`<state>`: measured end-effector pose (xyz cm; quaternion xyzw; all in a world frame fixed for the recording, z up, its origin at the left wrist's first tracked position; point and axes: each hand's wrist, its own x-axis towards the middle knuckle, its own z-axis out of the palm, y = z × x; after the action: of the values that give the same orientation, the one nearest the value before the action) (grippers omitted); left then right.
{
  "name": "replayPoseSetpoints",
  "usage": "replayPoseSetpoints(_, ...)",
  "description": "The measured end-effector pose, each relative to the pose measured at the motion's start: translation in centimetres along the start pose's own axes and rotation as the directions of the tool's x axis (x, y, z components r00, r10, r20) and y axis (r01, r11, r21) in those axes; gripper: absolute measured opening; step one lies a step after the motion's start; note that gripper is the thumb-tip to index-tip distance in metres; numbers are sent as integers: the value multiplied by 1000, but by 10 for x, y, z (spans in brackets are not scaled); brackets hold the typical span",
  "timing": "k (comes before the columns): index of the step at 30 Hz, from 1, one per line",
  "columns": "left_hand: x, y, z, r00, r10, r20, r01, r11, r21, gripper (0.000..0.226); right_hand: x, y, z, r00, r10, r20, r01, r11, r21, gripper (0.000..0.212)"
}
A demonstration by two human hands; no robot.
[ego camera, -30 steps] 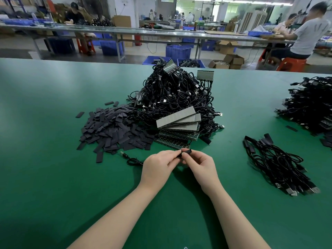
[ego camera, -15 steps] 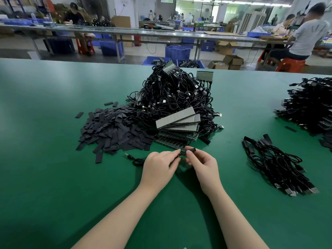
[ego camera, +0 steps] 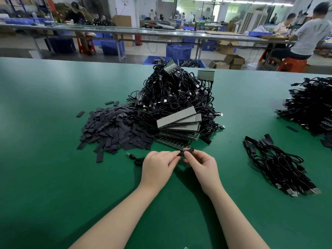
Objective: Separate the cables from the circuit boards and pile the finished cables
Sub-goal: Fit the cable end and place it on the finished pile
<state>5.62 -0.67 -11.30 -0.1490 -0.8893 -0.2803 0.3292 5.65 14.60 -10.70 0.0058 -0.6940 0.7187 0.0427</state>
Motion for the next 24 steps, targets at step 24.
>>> replayPoseSetpoints(24, 0, 3, -1, 999, 42, -18, -42, 999, 14, 16, 0, -2, -1, 1000, -12, 21, 14, 996, -89, 18)
